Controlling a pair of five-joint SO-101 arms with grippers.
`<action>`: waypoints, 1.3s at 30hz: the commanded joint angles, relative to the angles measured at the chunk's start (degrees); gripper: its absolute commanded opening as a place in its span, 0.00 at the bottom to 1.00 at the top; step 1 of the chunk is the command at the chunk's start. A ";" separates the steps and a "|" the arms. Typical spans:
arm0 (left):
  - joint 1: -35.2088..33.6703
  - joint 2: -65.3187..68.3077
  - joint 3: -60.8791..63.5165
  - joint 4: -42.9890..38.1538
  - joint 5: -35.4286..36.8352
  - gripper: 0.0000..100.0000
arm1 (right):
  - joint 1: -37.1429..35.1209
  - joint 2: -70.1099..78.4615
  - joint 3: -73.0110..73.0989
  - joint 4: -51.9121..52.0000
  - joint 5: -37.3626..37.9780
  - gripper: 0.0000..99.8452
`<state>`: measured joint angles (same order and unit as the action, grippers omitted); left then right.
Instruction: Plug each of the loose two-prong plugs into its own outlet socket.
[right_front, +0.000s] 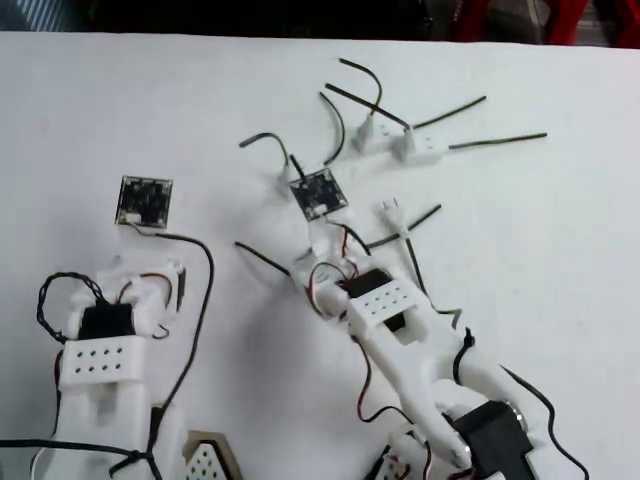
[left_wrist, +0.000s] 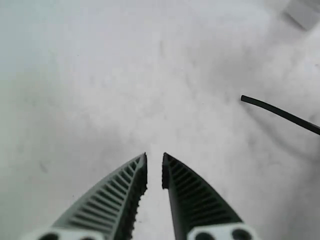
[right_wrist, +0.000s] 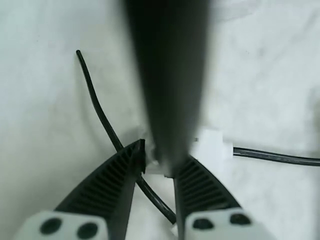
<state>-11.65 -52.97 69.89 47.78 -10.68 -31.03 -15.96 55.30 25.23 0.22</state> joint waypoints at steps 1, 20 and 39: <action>-0.75 -1.45 -0.18 -0.70 0.35 0.08 | -1.45 -0.04 0.00 0.04 0.97 0.02; -0.75 -1.27 -0.18 -0.70 0.35 0.08 | 1.63 3.56 -17.23 -5.49 0.97 0.02; -0.75 -1.19 -0.18 -0.70 0.35 0.08 | 5.58 15.16 -41.93 20.09 0.62 0.22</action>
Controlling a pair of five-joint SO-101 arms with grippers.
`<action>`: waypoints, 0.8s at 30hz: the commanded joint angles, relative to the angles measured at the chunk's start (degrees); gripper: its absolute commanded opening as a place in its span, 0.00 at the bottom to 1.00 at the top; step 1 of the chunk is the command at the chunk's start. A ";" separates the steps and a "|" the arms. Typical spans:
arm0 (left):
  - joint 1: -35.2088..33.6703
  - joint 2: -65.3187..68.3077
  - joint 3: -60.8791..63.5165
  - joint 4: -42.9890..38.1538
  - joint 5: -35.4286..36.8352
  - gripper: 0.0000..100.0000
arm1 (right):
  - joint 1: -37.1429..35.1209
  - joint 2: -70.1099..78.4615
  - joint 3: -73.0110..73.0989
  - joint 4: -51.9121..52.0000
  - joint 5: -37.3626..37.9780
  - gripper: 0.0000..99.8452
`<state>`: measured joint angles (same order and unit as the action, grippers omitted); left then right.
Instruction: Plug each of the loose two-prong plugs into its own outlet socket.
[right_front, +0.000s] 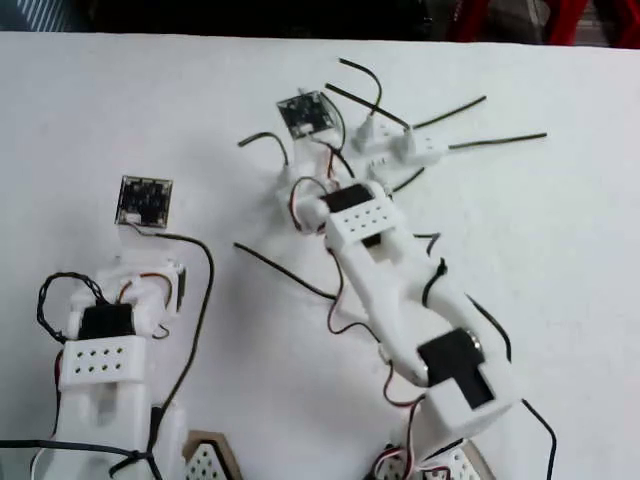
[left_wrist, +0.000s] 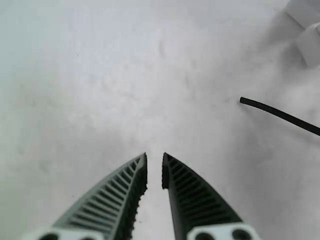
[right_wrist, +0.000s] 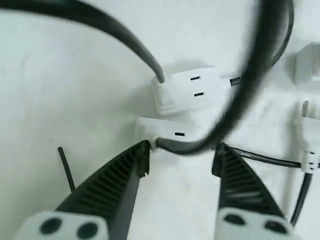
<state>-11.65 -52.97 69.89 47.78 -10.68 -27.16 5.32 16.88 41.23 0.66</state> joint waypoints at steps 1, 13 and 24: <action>-0.75 -1.19 -0.18 -0.70 0.35 0.08 | 2.42 -7.43 -3.69 5.41 0.26 0.22; -0.75 -1.19 -0.18 -0.79 0.26 0.08 | 16.57 -1.10 -3.60 9.63 0.53 0.22; -0.66 -1.45 1.23 -2.11 0.26 0.08 | 19.21 14.11 -3.69 -0.57 0.62 0.11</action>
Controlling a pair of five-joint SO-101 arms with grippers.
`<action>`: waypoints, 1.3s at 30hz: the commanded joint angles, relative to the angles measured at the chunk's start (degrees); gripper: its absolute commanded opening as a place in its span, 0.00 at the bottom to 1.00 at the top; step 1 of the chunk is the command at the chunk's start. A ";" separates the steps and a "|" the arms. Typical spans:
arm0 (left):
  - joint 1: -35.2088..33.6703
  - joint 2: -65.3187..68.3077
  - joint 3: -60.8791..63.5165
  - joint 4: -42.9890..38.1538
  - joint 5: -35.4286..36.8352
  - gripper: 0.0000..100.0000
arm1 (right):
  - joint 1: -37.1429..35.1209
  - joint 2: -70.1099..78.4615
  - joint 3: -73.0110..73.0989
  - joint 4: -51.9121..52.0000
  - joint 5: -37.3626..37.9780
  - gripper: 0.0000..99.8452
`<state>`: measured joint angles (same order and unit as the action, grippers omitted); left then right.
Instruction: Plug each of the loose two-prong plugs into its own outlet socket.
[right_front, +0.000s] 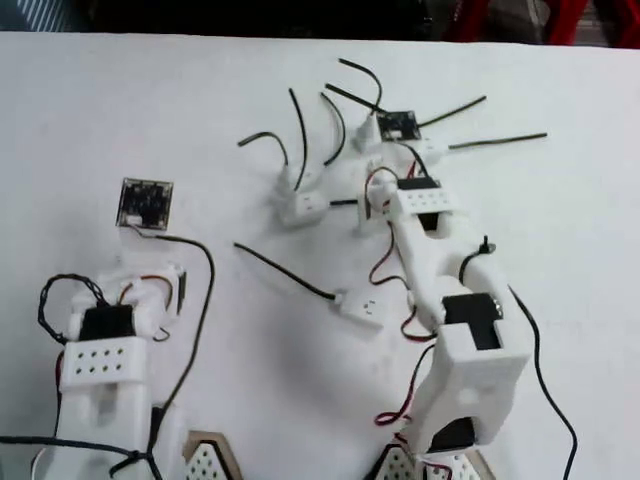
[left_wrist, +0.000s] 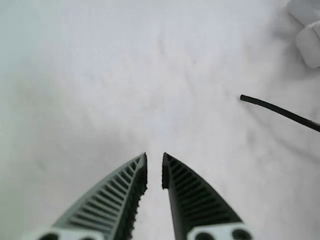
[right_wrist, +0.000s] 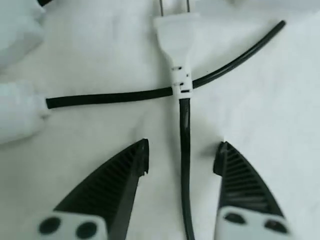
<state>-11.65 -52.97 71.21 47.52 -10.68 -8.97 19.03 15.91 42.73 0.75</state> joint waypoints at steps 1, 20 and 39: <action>-0.66 -1.45 0.09 -2.20 0.26 0.08 | 1.36 0.57 -2.73 -1.98 1.14 0.08; -0.57 -1.45 0.09 -2.11 0.26 0.08 | 7.78 -23.78 -2.37 23.69 6.15 0.02; -0.57 -1.45 0.00 -2.11 0.26 0.08 | 16.31 -37.85 -2.29 46.99 15.30 0.02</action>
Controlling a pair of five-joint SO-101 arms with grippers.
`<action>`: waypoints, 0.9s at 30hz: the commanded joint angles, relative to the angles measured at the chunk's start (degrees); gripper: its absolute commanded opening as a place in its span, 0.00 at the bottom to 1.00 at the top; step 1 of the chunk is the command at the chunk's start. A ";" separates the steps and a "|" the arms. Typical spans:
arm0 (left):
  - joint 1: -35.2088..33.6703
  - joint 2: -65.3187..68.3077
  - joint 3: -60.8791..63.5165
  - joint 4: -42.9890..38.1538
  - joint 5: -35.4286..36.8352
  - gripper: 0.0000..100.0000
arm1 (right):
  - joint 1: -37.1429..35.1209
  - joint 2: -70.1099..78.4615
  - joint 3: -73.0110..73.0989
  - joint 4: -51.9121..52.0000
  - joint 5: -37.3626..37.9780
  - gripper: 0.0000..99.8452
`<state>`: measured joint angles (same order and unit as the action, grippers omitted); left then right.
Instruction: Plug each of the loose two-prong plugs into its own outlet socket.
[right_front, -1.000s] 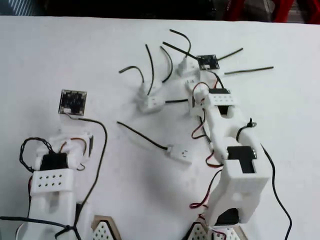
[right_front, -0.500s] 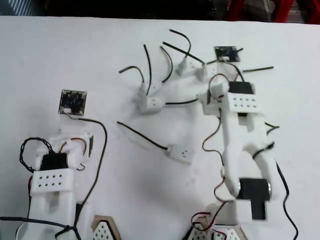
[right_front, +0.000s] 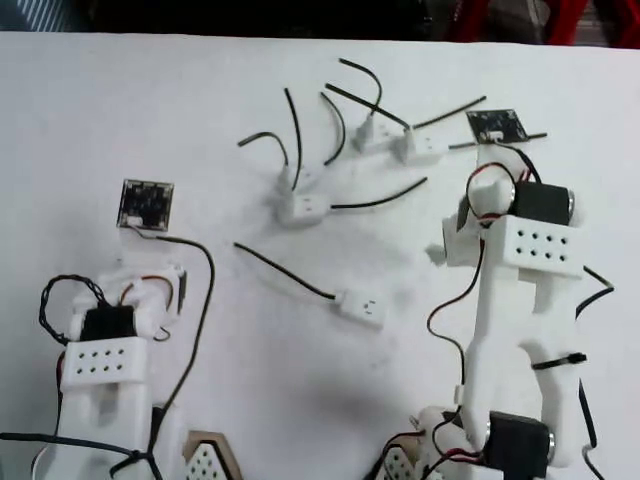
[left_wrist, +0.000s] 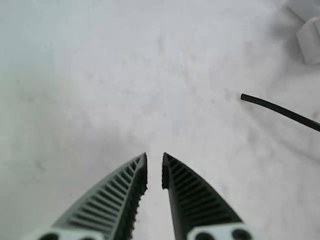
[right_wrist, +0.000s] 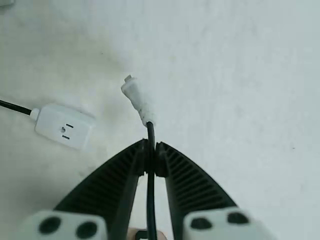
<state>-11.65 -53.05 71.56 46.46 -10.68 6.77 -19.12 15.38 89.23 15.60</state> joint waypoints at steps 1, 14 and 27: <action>-0.57 -1.36 -0.35 -1.05 0.26 0.08 | 0.04 1.63 -1.76 0.40 0.26 0.03; -0.75 -1.36 -0.35 -1.05 0.26 0.08 | -18.51 3.38 -5.71 0.40 -14.86 0.25; -0.75 -1.36 -0.35 -1.05 0.26 0.08 | -7.78 8.48 6.15 -6.46 -4.04 0.25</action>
<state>-11.65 -53.05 71.56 46.46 -10.68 -1.76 -12.62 18.46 87.21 10.33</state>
